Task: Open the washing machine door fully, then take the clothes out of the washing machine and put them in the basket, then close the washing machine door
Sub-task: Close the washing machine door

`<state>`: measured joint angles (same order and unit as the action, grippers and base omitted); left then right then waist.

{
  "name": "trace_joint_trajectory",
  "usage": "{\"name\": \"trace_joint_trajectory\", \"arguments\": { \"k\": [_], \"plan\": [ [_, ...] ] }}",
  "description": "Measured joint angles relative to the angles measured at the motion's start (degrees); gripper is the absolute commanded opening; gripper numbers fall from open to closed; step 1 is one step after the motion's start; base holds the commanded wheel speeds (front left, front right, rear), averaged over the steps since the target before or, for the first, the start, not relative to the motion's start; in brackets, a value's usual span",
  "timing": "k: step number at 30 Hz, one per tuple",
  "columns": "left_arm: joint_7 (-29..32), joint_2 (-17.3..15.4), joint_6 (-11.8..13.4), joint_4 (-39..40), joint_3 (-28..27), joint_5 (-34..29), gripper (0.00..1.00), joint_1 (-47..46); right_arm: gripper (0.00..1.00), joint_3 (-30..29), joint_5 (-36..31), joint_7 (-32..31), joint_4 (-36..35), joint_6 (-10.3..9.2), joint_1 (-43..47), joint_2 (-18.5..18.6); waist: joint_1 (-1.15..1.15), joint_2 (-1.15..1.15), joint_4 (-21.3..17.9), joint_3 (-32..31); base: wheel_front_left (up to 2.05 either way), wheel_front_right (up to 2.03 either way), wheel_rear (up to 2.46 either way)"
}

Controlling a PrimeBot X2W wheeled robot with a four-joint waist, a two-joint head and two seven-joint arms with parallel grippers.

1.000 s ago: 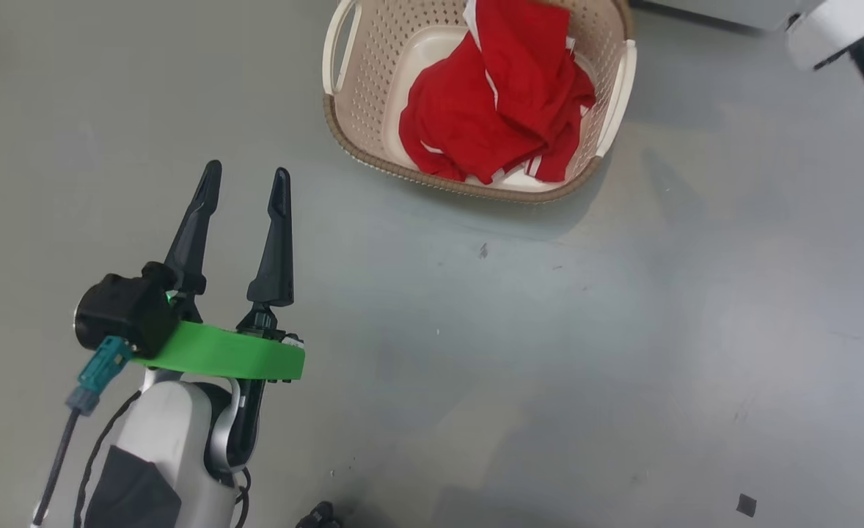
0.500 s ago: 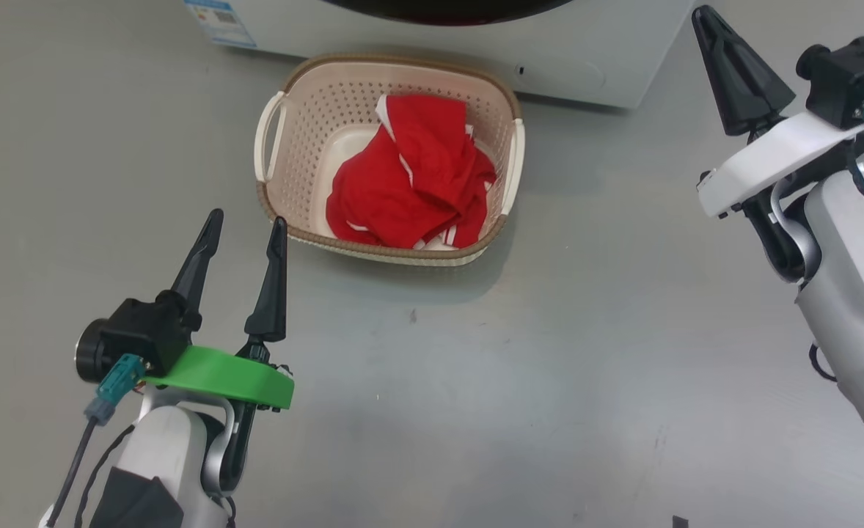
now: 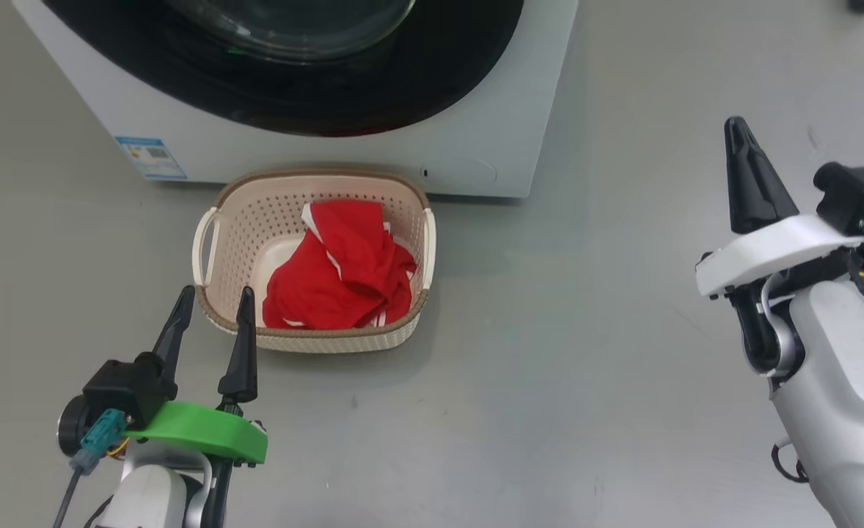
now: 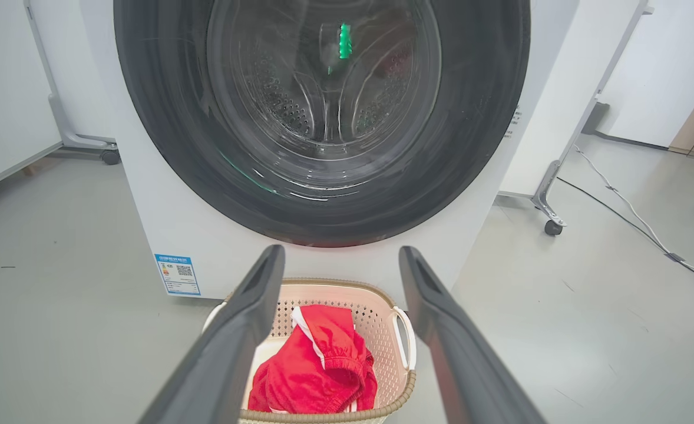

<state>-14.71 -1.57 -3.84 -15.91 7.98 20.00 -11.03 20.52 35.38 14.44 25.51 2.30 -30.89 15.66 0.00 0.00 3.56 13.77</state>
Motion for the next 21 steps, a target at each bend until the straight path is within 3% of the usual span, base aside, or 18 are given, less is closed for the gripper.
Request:
{"name": "trace_joint_trajectory", "arguments": {
  "k": [12,21],
  "plan": [
    [0.0,-0.12,-0.51,0.48,-2.22,0.01,1.0,3.35,0.0,-4.38,0.1,-0.01,-5.15,-0.7,11.22,-1.18,0.0,0.0,-5.65,-6.68,0.0,0.0,0.0],
    [0.0,-0.13,-0.52,1.37,-3.57,0.16,1.0,3.99,0.0,-6.73,-1.42,-0.01,-8.93,-0.9,15.8,-2.09,0.0,0.0,-7.4,-7.89,0.0,0.0,0.0]
  ]
}}
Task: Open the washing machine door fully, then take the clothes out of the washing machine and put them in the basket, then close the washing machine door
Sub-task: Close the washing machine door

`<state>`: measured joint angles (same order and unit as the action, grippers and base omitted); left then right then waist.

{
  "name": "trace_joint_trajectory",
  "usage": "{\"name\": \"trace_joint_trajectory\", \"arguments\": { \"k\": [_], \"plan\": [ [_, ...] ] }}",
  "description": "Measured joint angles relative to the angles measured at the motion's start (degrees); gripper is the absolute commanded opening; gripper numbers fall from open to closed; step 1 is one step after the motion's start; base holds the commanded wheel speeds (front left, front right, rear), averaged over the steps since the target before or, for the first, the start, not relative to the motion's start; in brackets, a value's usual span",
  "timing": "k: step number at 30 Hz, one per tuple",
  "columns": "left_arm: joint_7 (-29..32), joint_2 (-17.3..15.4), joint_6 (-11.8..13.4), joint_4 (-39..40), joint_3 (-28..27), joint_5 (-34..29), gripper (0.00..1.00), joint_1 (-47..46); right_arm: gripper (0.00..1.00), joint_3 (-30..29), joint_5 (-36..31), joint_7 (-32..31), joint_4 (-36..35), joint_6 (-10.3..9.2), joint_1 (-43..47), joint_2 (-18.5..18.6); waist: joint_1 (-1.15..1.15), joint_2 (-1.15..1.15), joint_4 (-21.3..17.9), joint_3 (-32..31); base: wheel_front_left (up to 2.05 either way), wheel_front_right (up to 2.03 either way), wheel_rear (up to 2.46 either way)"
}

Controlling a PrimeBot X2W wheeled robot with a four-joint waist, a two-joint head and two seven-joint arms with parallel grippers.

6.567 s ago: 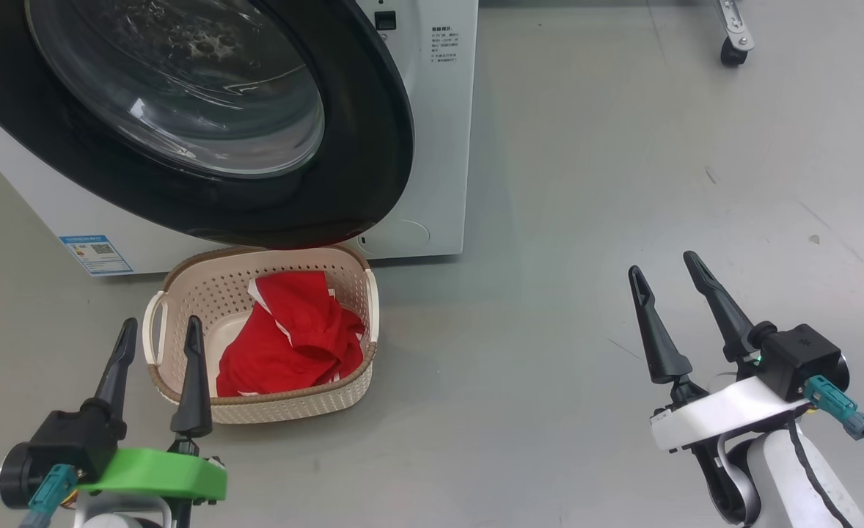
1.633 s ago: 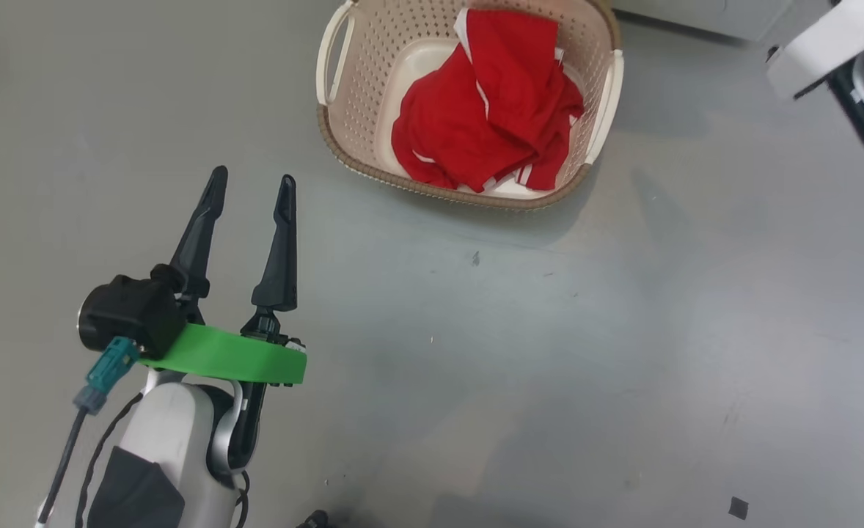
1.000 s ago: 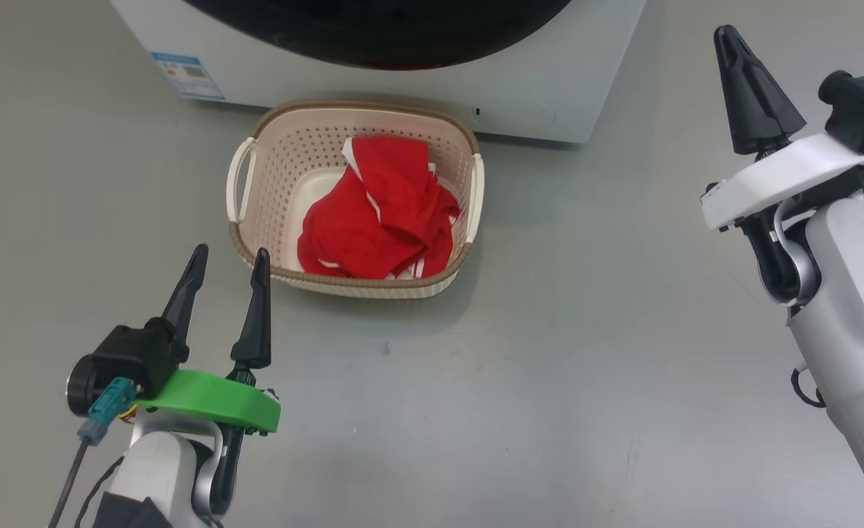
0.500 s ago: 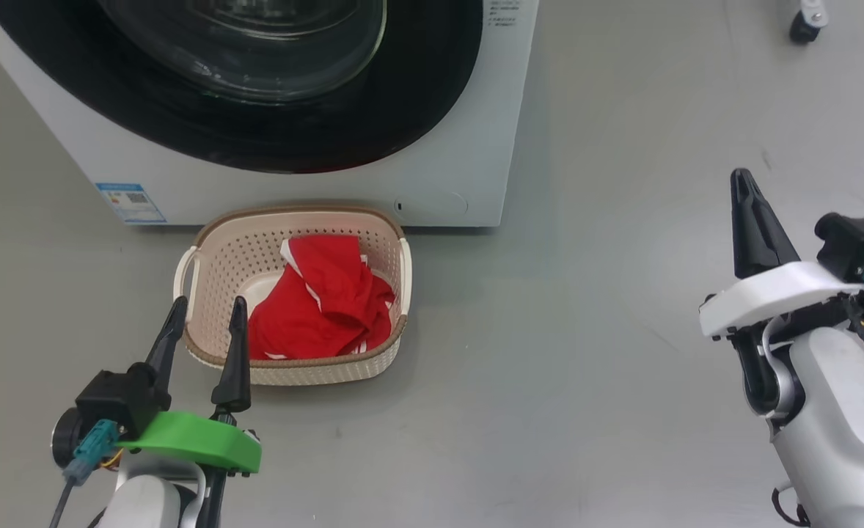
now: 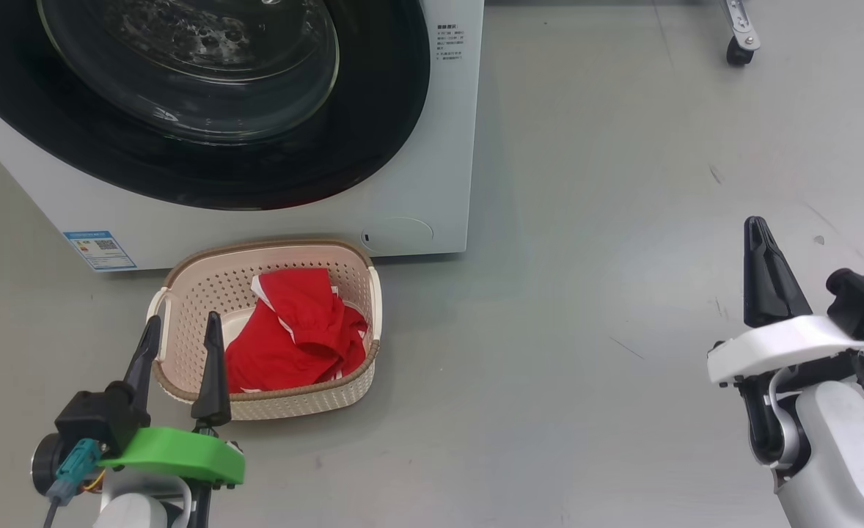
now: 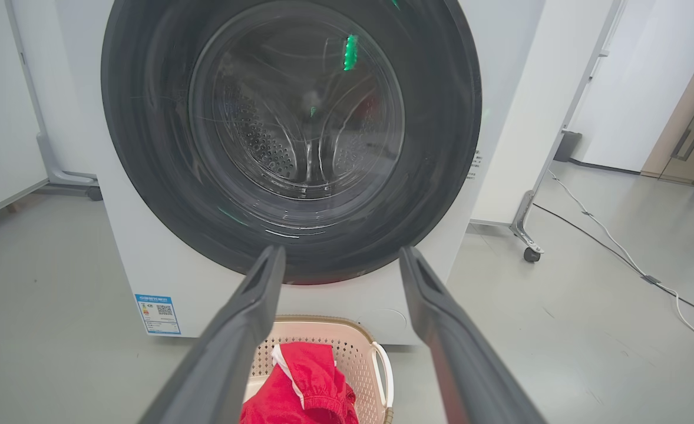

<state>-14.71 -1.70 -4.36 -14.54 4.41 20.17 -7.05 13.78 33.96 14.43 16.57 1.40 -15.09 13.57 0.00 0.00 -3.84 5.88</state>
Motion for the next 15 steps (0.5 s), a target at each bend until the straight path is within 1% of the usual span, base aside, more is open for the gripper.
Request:
{"name": "trace_joint_trajectory", "arguments": {
  "k": [1,3,7,15],
  "plan": [
    [0.0,0.0,0.0,0.02,-0.1,0.0,1.0,0.17,1.0,-0.25,-0.55,0.01,-0.49,-0.09,0.45,-0.13,0.0,0.0,-0.09,0.0,0.0,0.0,0.0],
    [0.0,0.0,0.0,0.16,-0.25,0.0,1.0,0.64,1.0,-0.75,-2.22,0.01,-1.36,-0.12,1.98,-0.35,0.0,0.0,-0.27,0.07,0.0,0.0,0.0],
    [0.0,-0.01,0.0,0.29,-0.32,0.0,1.0,0.79,1.0,-1.14,-3.15,0.01,-2.35,-0.12,4.0,-0.91,0.0,0.0,-0.34,0.24,0.0,0.0,0.0],
    [0.0,-0.01,0.01,0.51,-0.36,0.09,1.0,0.93,1.0,-1.87,-5.36,0.01,-4.2,0.01,5.52,-1.35,0.0,0.0,-0.1,0.67,0.0,0.0,0.0]
  ]
}}
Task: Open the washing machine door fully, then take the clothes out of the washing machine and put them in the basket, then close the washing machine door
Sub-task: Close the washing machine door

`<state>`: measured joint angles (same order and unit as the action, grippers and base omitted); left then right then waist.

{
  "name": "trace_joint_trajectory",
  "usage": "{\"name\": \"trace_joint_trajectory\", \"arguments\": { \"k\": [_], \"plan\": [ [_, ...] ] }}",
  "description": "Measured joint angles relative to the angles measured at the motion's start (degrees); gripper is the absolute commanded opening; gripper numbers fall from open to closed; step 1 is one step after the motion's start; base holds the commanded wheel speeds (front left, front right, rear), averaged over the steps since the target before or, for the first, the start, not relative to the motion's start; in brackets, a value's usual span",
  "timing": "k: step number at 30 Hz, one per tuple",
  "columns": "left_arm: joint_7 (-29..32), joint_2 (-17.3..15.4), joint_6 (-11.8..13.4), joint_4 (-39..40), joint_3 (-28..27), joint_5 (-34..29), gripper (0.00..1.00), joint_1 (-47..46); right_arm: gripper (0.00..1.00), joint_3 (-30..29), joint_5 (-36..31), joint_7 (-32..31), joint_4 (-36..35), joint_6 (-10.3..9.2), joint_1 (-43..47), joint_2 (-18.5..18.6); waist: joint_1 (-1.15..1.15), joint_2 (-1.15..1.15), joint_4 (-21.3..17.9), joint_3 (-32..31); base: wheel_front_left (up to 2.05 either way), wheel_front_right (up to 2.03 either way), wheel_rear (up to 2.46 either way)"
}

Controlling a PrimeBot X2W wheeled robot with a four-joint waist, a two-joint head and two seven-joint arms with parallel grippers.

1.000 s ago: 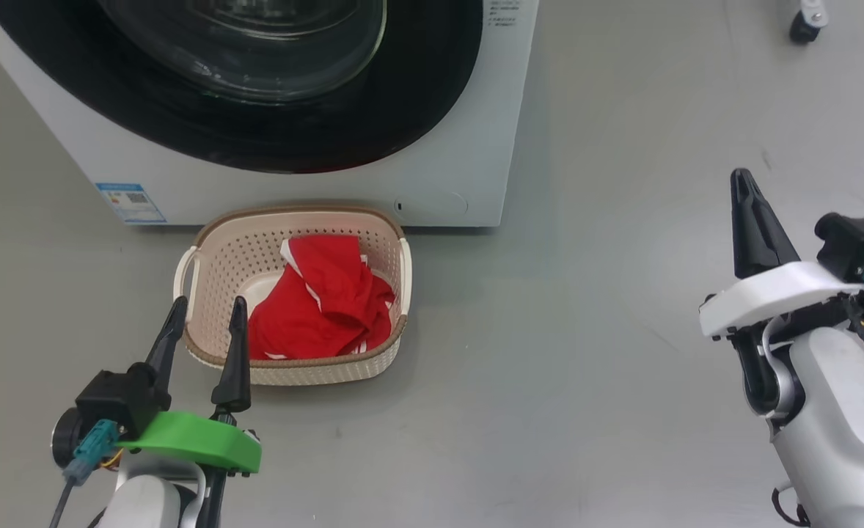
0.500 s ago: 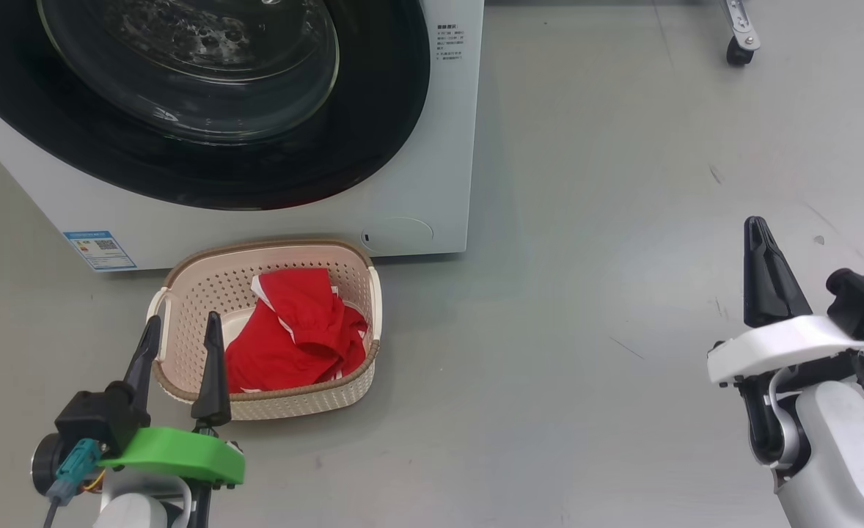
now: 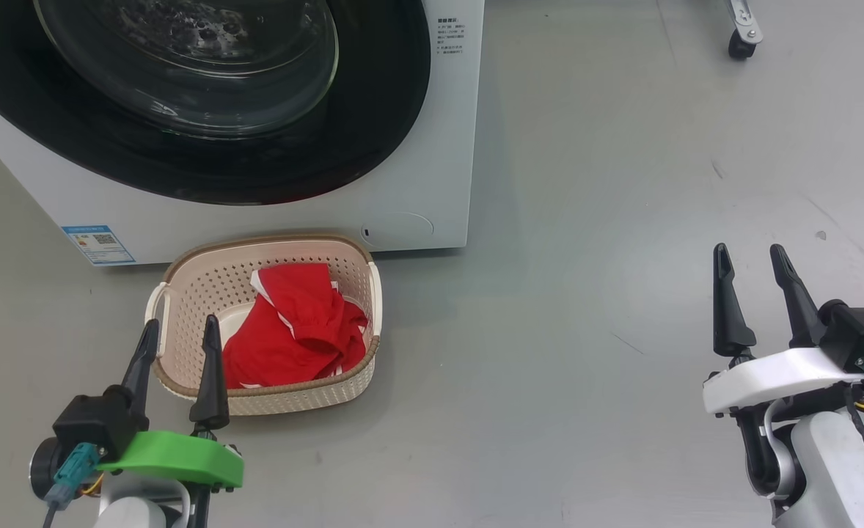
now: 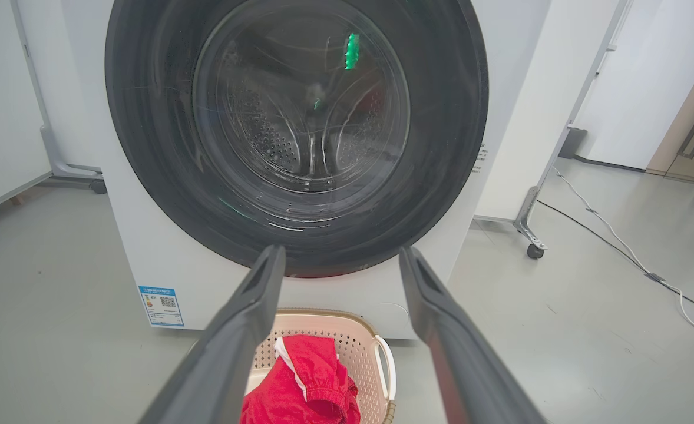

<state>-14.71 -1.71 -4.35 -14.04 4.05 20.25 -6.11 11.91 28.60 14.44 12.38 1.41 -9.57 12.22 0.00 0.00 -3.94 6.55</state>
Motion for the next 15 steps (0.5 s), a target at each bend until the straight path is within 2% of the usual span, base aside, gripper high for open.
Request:
{"name": "trace_joint_trajectory", "arguments": {
  "k": [15],
  "plan": [
    [0.0,0.0,0.09,0.07,-0.02,1.64,1.0,0.02,1.0,-1.1,-1.57,0.0,-0.99,1.04,2.31,-1.57,0.0,0.0,0.44,-0.28,0.0,0.0,0.0]
  ]
}}
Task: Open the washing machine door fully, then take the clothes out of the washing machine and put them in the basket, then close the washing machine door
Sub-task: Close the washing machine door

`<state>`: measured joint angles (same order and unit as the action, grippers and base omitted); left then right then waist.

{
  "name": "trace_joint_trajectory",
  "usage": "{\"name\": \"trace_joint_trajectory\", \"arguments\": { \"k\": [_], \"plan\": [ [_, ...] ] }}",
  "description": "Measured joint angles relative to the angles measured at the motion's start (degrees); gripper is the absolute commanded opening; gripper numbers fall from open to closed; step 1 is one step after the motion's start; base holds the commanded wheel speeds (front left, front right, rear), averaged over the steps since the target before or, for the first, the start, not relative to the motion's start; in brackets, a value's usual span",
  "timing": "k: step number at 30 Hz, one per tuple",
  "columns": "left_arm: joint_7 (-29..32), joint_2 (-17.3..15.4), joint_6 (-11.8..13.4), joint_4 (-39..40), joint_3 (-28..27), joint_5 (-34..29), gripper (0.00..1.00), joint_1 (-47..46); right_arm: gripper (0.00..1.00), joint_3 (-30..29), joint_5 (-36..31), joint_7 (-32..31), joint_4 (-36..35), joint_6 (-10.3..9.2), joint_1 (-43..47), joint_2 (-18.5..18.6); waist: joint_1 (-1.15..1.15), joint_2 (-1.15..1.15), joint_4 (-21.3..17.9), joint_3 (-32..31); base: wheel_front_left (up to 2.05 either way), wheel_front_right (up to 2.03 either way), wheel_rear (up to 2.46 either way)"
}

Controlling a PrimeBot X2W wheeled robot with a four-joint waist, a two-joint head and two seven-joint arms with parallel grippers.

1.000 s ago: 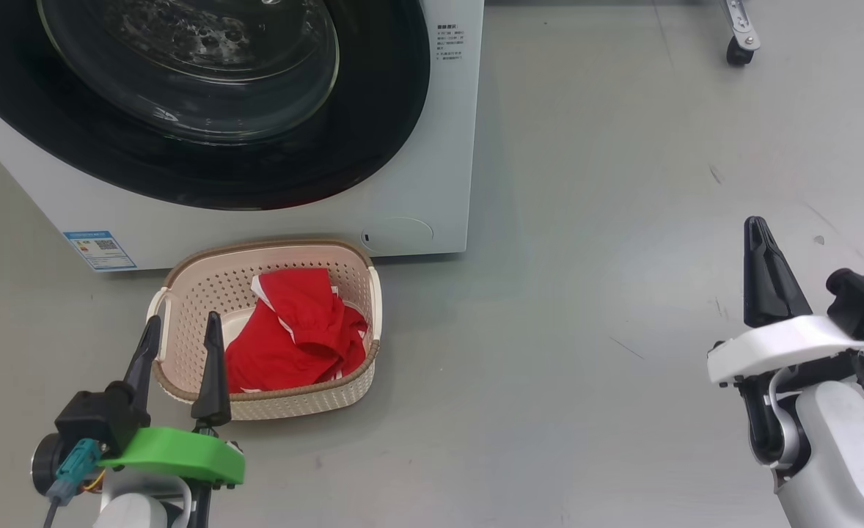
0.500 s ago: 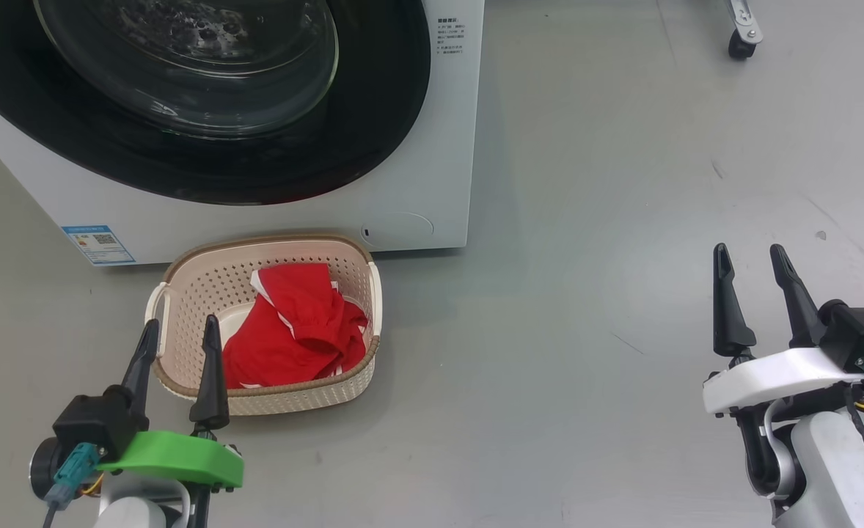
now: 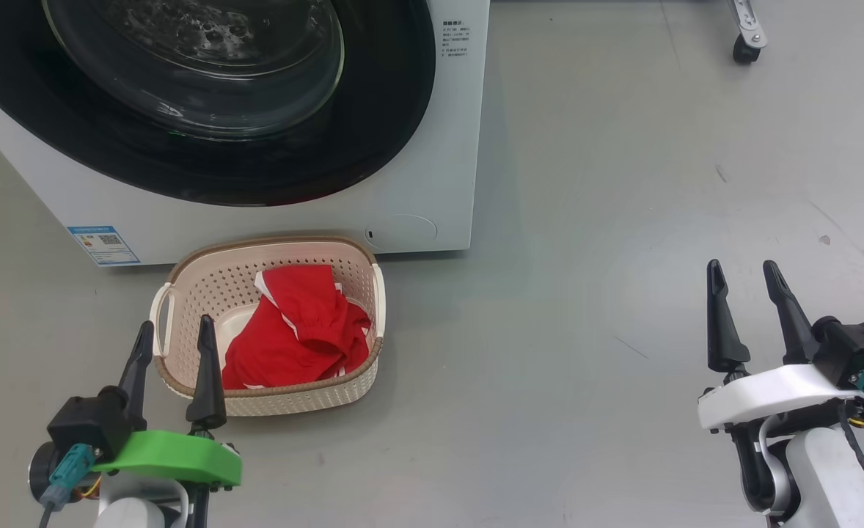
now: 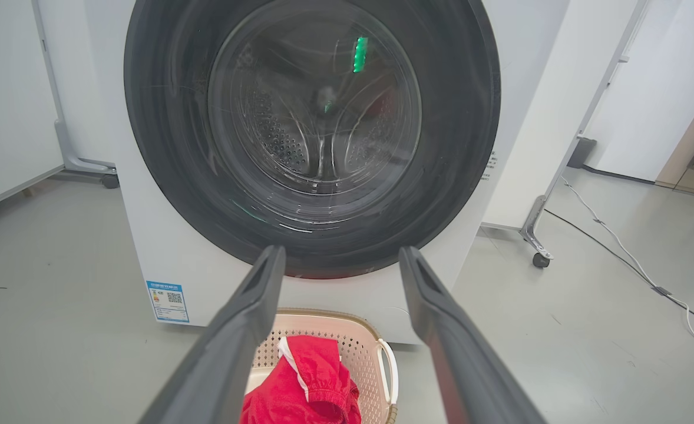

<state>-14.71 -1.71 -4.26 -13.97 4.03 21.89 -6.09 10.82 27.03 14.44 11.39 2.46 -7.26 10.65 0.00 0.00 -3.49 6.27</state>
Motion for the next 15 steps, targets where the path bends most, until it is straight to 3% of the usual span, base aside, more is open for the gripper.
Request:
{"name": "trace_joint_trajectory", "arguments": {
  "k": [15],
  "plan": [
    [0.0,-0.01,0.45,-1.13,0.36,0.76,1.0,0.31,1.0,-1.15,-1.55,0.0,-0.35,1.0,1.1,-1.09,0.0,0.0,0.05,-0.25,0.0,0.0,0.0]
  ]
}}
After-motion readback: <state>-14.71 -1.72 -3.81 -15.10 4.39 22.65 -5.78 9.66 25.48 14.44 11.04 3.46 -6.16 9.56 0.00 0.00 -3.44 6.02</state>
